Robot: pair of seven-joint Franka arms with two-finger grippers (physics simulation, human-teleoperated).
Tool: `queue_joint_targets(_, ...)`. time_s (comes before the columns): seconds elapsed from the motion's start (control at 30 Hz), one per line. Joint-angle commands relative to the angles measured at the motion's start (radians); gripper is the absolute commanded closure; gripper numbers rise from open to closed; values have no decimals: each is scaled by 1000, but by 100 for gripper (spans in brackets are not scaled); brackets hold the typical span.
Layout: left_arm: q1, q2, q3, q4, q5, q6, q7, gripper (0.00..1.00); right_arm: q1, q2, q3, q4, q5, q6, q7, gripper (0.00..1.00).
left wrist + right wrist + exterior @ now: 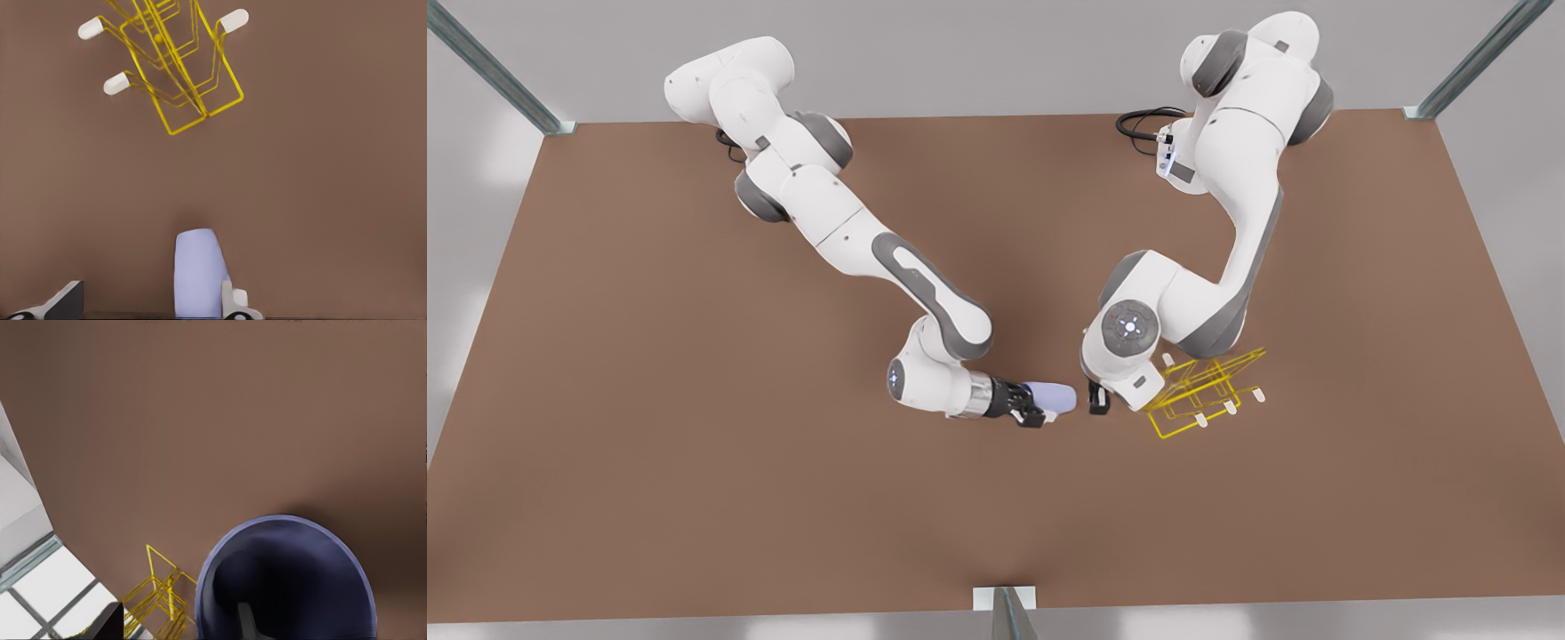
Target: Place the cup on the cup holder
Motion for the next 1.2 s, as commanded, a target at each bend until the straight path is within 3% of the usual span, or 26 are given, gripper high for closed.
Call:
queue_joint_targets(0.0,-15,8,-2,-3,-2,62,-561,0,-16,-1,1,-4,-1,4,-5,0)
queue_joint_targets(0.1,-3,7,0,-2,0,60,-519,0,-163,-99,67,-180,-76,1,-3,0)
queue_joint_targets(0.2,-3,37,3,10,-2,65,-464,0,-563,-300,355,-545,-391,-8,11,0)
queue_joint_targets(0.23,-15,48,1,6,-3,108,-463,0,-635,-441,359,-671,-426,-48,-3,0)
queue_joint_targets(0.3,-55,88,1,4,6,122,-424,0,-770,-712,340,-823,-766,-294,-25,0)
queue_joint_targets(0.33,-54,92,1,3,6,148,-423,0,-826,-864,288,-891,-906,-447,-234,0)
queue_joint_targets(0.37,-57,108,1,0,5,151,-400,0,-820,-952,162,-874,-1003,-657,-537,0)
queue_joint_targets(0.4,-60,122,1,0,8,154,-398,0,-846,-961,122,-758,-1200,-769,-555,0)
queue_joint_targets(0.43,-60,128,1,3,8,154,-398,0,-850,-903,127,-560,-1255,-959,-565,0)
queue_joint_targets(0.47,-66,135,1,4,8,154,-375,0,-884,-943,132,-553,-1204,-1001,-568,0)
queue_joint_targets(0.5,-77,151,1,6,14,155,-361,0,-756,-1021,13,-572,-1146,-1033,-583,0)
queue_joint_targets(0.53,-83,158,1,3,15,192,-360,0,-528,-1085,-310,-553,-980,-1145,-701,0)
queue_joint_targets(0.57,-86,172,1,3,46,198,-343,0,-571,-1117,-231,-559,-985,-1128,-706,0)
queue_joint_targets(0.63,-103,195,1,0,66,200,-286,0,-576,-1159,-191,-622,-980,-1067,-674,0)
queue_joint_targets(0.7,-124,211,3,-3,83,235,-236,0,-580,-1157,-97,-625,-989,-1016,-571,0)
queue_joint_targets(1.07,-124,266,4,-2,100,273,-96,0,-609,-1098,-96,-619,-949,-834,-557,0)
queue_joint_targets(1.17,-126,287,3,-3,95,335,-94,0,-605,-1042,-36,-553,-963,-720,-503,0)
